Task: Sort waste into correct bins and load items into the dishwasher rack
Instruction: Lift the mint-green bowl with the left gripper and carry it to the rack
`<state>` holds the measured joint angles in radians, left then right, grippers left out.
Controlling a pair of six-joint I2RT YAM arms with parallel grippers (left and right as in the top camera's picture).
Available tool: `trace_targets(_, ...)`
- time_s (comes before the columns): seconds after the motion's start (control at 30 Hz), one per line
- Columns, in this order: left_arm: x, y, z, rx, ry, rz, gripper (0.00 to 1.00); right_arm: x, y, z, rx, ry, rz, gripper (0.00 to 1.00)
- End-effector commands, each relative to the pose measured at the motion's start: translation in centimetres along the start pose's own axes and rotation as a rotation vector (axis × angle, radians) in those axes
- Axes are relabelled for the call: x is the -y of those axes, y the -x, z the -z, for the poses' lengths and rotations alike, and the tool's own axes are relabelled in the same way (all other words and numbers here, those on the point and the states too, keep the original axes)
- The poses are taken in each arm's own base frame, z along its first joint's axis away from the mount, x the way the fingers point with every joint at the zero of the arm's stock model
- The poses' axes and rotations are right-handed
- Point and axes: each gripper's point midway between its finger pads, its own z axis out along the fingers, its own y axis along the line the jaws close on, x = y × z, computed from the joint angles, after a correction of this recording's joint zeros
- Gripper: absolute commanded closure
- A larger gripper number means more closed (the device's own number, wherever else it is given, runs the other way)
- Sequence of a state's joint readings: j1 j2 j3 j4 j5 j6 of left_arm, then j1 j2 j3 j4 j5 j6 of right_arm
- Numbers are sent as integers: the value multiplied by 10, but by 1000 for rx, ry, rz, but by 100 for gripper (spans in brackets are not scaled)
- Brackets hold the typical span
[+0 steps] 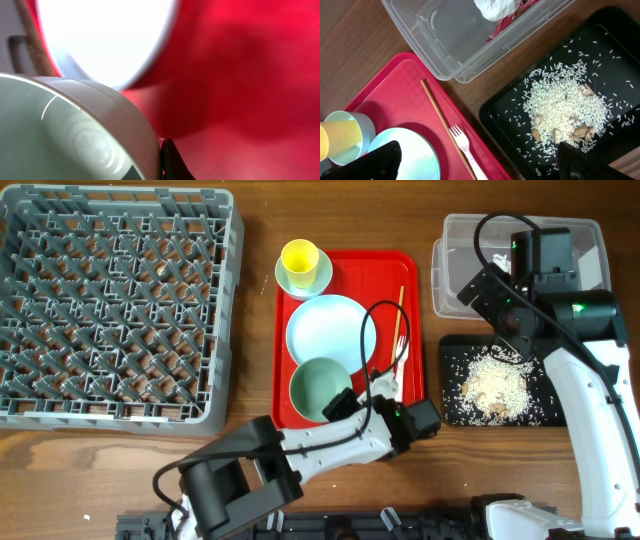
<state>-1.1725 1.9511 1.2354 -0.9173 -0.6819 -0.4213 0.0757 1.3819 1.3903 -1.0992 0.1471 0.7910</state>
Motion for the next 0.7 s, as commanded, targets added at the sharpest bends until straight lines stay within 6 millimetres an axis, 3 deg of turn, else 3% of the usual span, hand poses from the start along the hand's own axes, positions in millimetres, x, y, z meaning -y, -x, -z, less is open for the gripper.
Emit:
trace_targets(0.0, -56, 21, -3, 42, 125, 114, 96, 1, 4, 1, 15, -10, 4, 0)
trace_targets(0.1, -107, 24, -18, 25, 240, 207, 96, 1, 4, 1, 15, -10, 3, 0)
trace_targets(0.23, -195, 20, -40, 8, 493, 350, 96, 1, 4, 1, 15, -9, 3, 0)
trace_targets(0.37, -231, 11, -66, -49, 505, 426, 96, 1, 4, 1, 15, -10, 3, 0)
trace_targets(0.47, -247, 9, -89, -87, 386, 508, 96, 1, 4, 1, 15, -10, 3, 1)
trace_targets(0.57, -295, 12, -81, -67, 418, 615, 96, 1, 4, 1, 15, -10, 3, 0)
trace_targets(0.67, -333, 26, -59, 6, 404, 722, 96, 1, 4, 1, 15, -10, 4, 0)
